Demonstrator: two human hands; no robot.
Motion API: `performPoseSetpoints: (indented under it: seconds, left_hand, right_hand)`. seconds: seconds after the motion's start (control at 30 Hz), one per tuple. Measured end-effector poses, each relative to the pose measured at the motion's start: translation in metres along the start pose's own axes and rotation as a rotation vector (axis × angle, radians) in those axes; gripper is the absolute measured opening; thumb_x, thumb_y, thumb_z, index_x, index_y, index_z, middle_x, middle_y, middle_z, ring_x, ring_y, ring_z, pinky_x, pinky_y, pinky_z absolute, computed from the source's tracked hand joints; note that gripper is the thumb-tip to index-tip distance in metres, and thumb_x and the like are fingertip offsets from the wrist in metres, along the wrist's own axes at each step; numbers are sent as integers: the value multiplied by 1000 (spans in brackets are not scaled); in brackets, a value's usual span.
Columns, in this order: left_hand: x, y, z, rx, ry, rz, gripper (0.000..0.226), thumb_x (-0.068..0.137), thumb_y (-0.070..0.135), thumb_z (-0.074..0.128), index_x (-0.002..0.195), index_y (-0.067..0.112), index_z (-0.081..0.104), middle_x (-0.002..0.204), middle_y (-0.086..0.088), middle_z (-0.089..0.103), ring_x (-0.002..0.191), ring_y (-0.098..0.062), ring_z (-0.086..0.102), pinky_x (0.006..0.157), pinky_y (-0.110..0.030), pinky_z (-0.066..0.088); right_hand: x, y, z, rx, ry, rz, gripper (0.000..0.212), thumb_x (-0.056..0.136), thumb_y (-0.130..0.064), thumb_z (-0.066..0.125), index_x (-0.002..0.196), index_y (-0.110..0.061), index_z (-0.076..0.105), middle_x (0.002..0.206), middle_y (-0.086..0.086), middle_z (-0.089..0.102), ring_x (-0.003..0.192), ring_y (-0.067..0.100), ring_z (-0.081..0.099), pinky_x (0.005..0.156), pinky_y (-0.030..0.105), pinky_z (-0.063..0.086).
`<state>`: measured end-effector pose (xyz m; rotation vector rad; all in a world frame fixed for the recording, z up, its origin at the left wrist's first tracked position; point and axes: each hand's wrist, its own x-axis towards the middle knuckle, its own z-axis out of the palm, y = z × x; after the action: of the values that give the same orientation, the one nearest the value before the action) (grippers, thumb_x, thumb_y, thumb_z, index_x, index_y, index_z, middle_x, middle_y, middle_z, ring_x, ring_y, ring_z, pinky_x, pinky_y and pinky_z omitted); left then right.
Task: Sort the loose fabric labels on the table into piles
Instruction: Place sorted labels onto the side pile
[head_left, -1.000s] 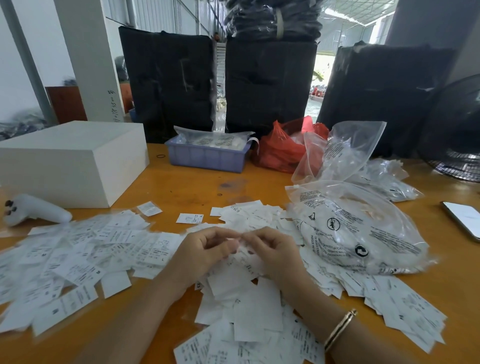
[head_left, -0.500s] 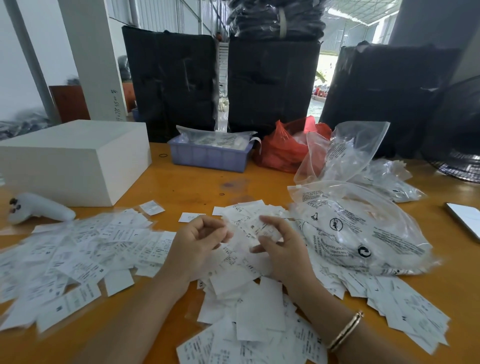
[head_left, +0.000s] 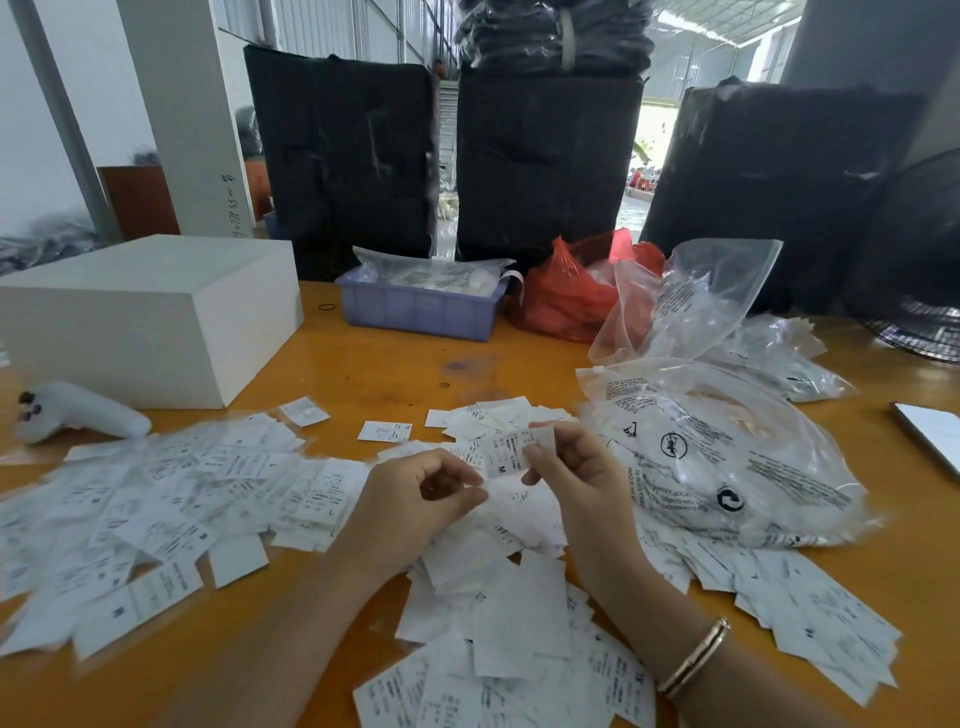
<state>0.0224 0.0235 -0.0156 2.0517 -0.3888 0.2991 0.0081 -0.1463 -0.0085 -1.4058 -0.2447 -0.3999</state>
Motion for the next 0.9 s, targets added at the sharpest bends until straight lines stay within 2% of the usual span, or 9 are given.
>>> performPoseSetpoints:
  seconds: [0.23, 0.4, 0.53, 0.7, 0.83, 0.9]
  left_hand:
    - [0, 1, -1, 22, 14, 4, 16, 74, 28, 78, 73, 37, 65, 71, 18, 63, 75, 8, 57, 58, -4, 43]
    - [-1, 3, -2, 43, 26, 7, 14, 76, 26, 76, 77, 35, 65, 73, 15, 63, 74, 10, 55, 58, -4, 41]
    - [-1, 4, -3, 43, 33, -2, 11, 76, 25, 76, 78, 30, 67, 70, 14, 62, 69, 9, 55, 57, -6, 42]
    - [-1, 3, -3, 29, 29, 28, 14, 77, 24, 76, 75, 33, 65, 70, 13, 64, 68, 7, 56, 55, -6, 42]
    - [-1, 2, -5, -3, 34, 35, 10, 79, 25, 74, 76, 32, 66, 69, 12, 64, 68, 0, 57, 57, -8, 43]
    - [-1, 1, -6, -11, 43, 37, 11, 80, 25, 73, 76, 33, 66, 70, 11, 65, 70, -1, 58, 59, -9, 45]
  right_hand:
    - [-1, 1, -1, -49, -15, -4, 12, 87, 1, 61, 89, -10, 63, 72, -4, 65, 59, 9, 57, 59, 17, 48]
    - [-3, 1, 1, -110, -16, -49, 17, 88, 1, 60, 88, -16, 63, 72, -12, 68, 62, 3, 59, 59, 14, 47]
    - [-4, 1, 1, -164, -9, -97, 23, 87, 2, 61, 86, -21, 63, 78, -10, 70, 66, 2, 61, 59, 14, 48]
    - [-6, 3, 1, -489, -48, -276, 36, 86, -1, 64, 88, -37, 59, 80, -23, 65, 73, 1, 60, 64, 13, 46]
    - [-7, 4, 2, -555, -64, -387, 26, 83, -4, 62, 91, -29, 63, 80, -21, 61, 75, -4, 57, 65, 5, 40]
    - [-7, 3, 0, -557, -55, -385, 30, 85, -1, 62, 91, -31, 63, 80, -22, 63, 78, -4, 58, 69, 6, 41]
